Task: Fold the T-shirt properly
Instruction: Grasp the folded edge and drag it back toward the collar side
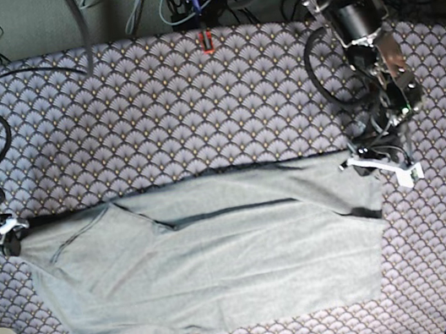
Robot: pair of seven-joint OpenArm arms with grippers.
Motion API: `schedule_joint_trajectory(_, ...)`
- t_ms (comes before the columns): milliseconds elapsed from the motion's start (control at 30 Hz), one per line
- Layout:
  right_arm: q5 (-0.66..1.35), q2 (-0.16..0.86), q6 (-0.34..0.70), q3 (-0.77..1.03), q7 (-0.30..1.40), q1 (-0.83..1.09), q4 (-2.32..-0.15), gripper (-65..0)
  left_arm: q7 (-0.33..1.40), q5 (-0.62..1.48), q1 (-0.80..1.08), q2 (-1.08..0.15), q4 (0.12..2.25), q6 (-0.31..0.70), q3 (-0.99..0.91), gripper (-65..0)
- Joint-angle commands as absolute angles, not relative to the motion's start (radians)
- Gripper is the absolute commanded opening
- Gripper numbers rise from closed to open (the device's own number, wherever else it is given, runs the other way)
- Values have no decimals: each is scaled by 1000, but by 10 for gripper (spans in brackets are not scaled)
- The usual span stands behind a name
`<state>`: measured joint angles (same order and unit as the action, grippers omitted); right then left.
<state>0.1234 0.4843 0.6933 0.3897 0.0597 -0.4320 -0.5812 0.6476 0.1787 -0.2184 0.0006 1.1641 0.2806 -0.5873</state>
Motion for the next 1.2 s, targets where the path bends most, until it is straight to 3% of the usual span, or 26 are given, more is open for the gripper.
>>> schedule_joint_trajectory(0, 140, 509, 698, 392, 35, -458, -596, -650, 633, 191, -237, -5, 1190, 286, -587, -617)
schedule_joint_trajectory(67, 140, 509, 698, 392, 35, -455, -596, -650, 633, 191, -223, -12, 1191, 286, -587, -650)
schedule_joint_trajectory(367, 140, 535, 698, 390, 33, -453, -598, -650, 641, 193, -173, -27, 1328, 286, -588, -650)
schedule_joint_trajectory(633, 142, 549, 698, 397, 36, -394, -630, -650, 763, 193, -147, -50, 1440, 295, -631, -650)
schedule_joint_trajectory(967, 145, 516, 698, 401, 38, -110, -940, -650, 863, 194, -62, -56, 1575, 298, -696, -650)
schedule_joint_trajectory(1167, 145, 484, 698, 515, 36, 44, -1061, -650, 863, 194, 28, -48, 1633, 298, -696, -650)
